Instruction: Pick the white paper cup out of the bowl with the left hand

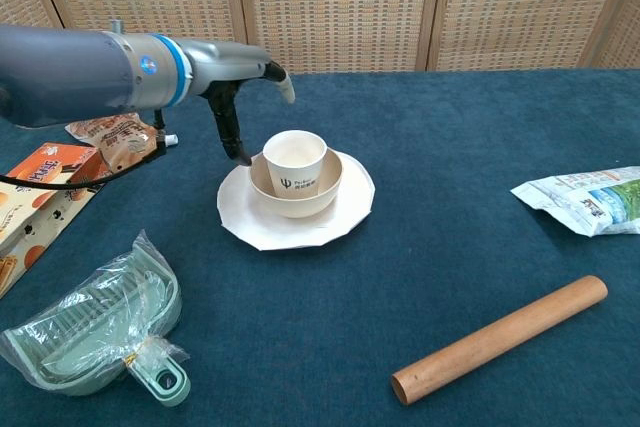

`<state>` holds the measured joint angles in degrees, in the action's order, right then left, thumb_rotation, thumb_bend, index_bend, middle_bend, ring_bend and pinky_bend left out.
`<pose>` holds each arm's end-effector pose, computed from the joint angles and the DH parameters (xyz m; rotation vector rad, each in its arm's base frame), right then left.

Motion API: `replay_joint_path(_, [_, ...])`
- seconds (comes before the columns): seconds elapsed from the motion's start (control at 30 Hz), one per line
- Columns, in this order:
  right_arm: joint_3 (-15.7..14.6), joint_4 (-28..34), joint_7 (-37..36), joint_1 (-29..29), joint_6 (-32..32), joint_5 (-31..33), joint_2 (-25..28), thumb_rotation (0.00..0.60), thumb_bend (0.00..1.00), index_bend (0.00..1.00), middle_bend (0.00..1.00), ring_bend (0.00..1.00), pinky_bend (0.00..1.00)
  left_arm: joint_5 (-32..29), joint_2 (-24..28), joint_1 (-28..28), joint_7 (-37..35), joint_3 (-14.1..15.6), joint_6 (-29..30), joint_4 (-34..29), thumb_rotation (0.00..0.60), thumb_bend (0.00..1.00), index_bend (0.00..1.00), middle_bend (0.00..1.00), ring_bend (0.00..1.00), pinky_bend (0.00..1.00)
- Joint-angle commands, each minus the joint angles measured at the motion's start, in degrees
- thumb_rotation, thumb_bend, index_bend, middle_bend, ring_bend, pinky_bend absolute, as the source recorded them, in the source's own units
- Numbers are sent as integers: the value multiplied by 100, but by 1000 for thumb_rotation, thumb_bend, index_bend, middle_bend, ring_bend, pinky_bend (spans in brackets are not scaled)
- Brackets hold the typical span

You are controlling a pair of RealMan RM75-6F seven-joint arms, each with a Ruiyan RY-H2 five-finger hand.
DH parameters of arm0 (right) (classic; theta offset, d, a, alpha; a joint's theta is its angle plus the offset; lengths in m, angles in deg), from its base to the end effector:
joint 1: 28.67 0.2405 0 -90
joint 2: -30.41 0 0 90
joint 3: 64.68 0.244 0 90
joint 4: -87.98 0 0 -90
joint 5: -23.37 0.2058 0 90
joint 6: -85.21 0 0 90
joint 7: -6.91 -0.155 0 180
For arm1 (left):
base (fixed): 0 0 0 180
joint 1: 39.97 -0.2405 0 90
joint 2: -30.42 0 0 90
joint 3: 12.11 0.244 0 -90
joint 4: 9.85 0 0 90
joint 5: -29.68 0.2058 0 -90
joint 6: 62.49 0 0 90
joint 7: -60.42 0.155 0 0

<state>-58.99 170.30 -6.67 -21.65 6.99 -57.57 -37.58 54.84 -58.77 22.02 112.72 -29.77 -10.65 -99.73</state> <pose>-0.3349 -0.2147 0.1523 1.2796 -1.0685 0.9552 -0.0442 0.3828 -0.0259 -1.9485 -0.8746 -0.6603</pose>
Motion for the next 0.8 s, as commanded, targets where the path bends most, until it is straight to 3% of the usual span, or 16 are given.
replay_joint_path(0.03, [9,-25,-40,0,3,7,1,600,127,0,0,0,0,-272,-231,277,118,138,-17,230,600,167,174,0,0,0])
replay_joint_path(0.23, [27,-43,-114,6,23,26,17,600,127,0,0,0,0,-459,-492,569,99,239,-6,527,600,186,236,0,0,0])
replay_joint_path(0.47, [36,-50,-144,-14,-40,4,21,600,127,0,0,0,0,-418,-486,654,-70,321,122,428,600,364,437,0,0,0])
replay_joint_path(0.8, [31,-14,-92,-36,-89,-12,27,600,128,0,0,0,0,77,19,464,-510,322,441,-156,600,366,449,0,0,0])
